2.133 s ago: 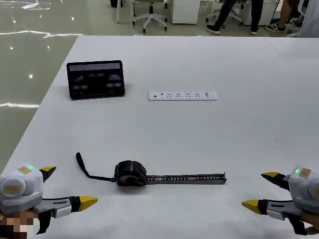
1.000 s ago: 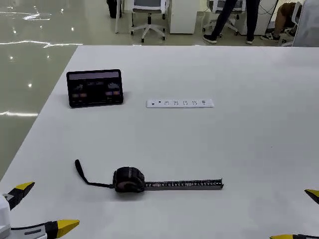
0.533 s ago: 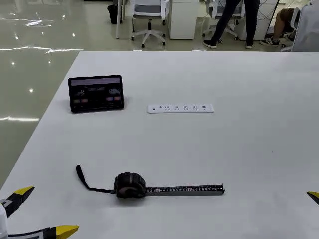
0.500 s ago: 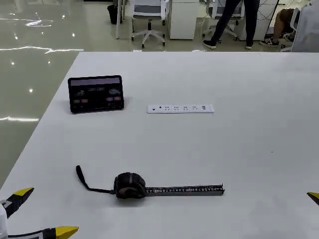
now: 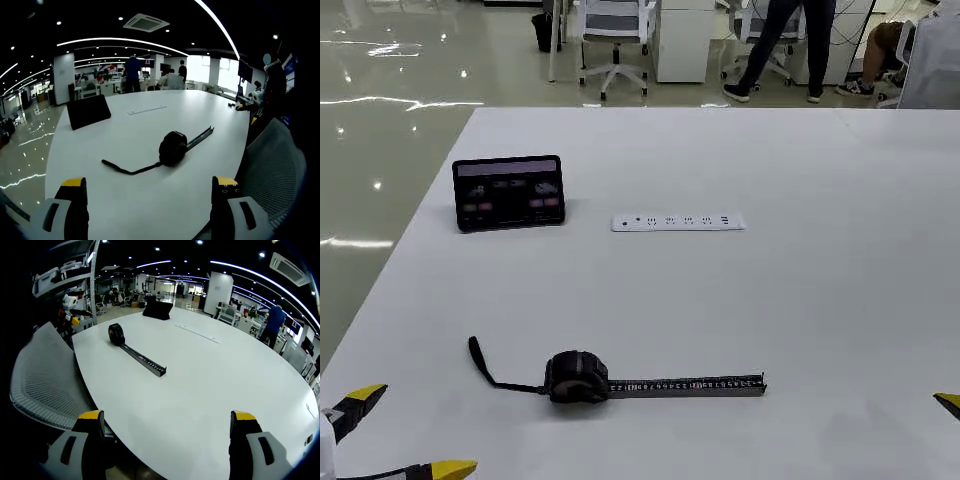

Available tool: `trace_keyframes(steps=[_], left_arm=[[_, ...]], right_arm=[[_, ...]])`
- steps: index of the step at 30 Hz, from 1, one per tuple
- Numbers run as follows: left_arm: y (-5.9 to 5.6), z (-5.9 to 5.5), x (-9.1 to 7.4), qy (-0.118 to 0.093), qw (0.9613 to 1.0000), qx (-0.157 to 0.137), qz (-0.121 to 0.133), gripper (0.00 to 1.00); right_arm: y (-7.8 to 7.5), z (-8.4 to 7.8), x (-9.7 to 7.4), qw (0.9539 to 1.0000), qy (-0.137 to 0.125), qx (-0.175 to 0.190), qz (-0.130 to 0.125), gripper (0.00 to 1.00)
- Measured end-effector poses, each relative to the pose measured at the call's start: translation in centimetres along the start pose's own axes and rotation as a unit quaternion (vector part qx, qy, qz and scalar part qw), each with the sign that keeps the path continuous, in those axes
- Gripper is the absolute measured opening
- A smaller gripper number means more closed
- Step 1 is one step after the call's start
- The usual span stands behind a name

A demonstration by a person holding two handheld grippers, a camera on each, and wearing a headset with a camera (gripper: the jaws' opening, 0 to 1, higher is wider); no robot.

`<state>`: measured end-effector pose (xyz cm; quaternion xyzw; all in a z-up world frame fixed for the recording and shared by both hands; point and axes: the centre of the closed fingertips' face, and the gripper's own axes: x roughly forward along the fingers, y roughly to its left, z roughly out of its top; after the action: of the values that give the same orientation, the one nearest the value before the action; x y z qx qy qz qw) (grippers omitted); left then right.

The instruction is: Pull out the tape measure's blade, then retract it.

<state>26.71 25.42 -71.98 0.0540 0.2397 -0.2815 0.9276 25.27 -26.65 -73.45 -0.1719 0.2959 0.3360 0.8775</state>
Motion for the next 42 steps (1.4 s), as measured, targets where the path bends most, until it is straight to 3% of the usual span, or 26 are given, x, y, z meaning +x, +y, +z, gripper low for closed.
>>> trace_keyframes(steps=[19, 31, 42], left_arm=[[0.5, 1.6, 0.9, -0.01, 0.9998, -0.006, 0.013, 1.0], [-0.7, 2.3, 1.8, -0.012, 0.9998, -0.006, 0.012, 1.0], [-1.7, 3.7, 3.7, -0.011, 0.9996, -0.018, 0.02, 1.0]], right_arm=[[-0.5, 0.1, 0.0, 1.0, 0.003, -0.005, -0.003, 1.0], [-0.9, 1.9, 1.1, 0.9997, 0.001, -0.02, 0.013, 1.0], [-1.3, 4.0, 2.8, 0.9972, 0.009, -0.062, 0.042, 1.0]])
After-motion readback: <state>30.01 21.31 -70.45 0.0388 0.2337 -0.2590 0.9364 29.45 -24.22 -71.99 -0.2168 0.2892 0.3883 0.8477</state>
